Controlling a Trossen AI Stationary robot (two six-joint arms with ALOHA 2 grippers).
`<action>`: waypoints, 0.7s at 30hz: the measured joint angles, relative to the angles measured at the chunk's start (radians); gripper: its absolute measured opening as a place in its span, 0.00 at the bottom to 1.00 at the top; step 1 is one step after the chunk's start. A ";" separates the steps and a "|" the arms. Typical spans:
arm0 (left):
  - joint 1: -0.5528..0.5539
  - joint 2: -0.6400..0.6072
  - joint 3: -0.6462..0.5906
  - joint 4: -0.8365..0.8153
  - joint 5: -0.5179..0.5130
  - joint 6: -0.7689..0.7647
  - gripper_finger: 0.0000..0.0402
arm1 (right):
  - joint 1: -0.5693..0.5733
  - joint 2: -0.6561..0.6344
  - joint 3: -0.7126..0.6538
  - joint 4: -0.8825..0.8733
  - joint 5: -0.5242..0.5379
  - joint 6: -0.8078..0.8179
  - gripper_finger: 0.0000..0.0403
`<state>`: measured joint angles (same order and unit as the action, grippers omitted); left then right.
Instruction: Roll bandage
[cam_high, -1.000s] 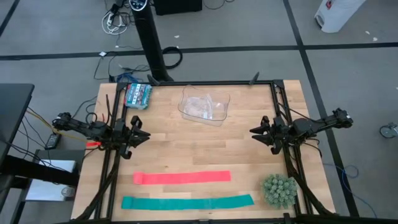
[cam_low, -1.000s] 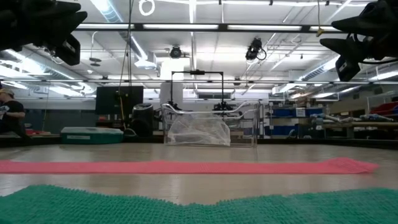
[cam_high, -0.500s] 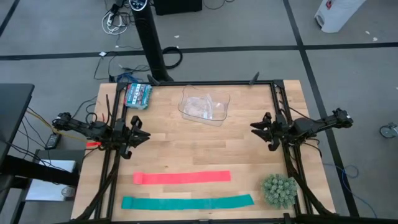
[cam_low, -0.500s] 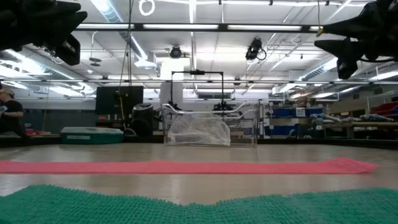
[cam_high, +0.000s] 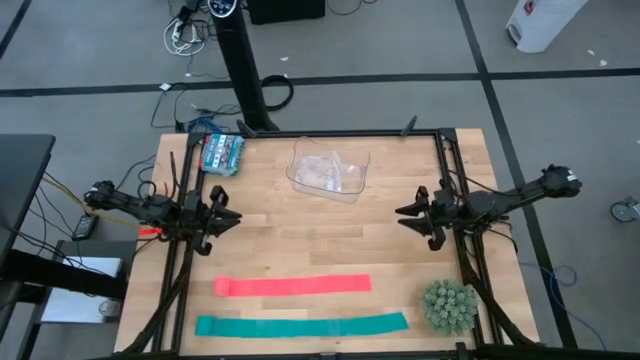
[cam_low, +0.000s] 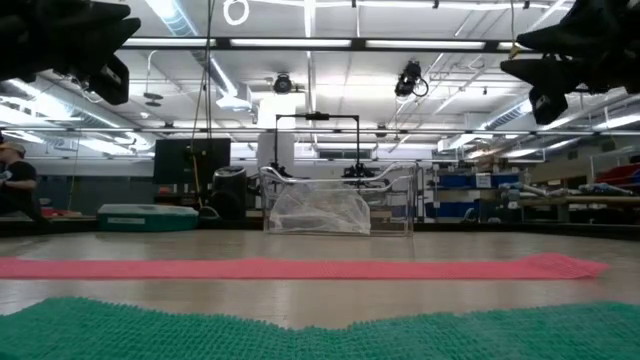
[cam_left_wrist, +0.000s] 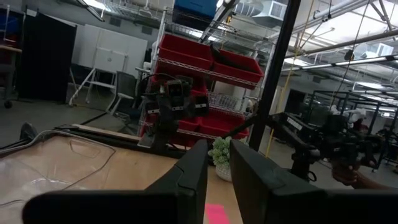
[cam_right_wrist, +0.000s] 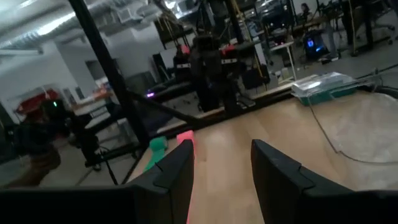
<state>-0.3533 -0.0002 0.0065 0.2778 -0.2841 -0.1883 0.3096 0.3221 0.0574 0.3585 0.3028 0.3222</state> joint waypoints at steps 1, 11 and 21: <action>0.000 0.000 0.000 0.003 -0.001 0.000 0.18 | 0.000 0.030 0.011 0.022 -0.007 -0.014 0.38; 0.000 0.000 0.001 0.004 -0.085 0.000 0.18 | 0.000 0.336 0.209 0.069 -0.014 -0.122 0.38; 0.000 0.122 0.154 -0.163 -0.130 0.001 0.18 | 0.000 0.587 0.387 0.068 -0.015 -0.215 0.38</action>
<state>-0.3531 0.1218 0.1602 0.1144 -0.4143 -0.1873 0.3092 0.9087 0.4443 0.4263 0.2875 0.1067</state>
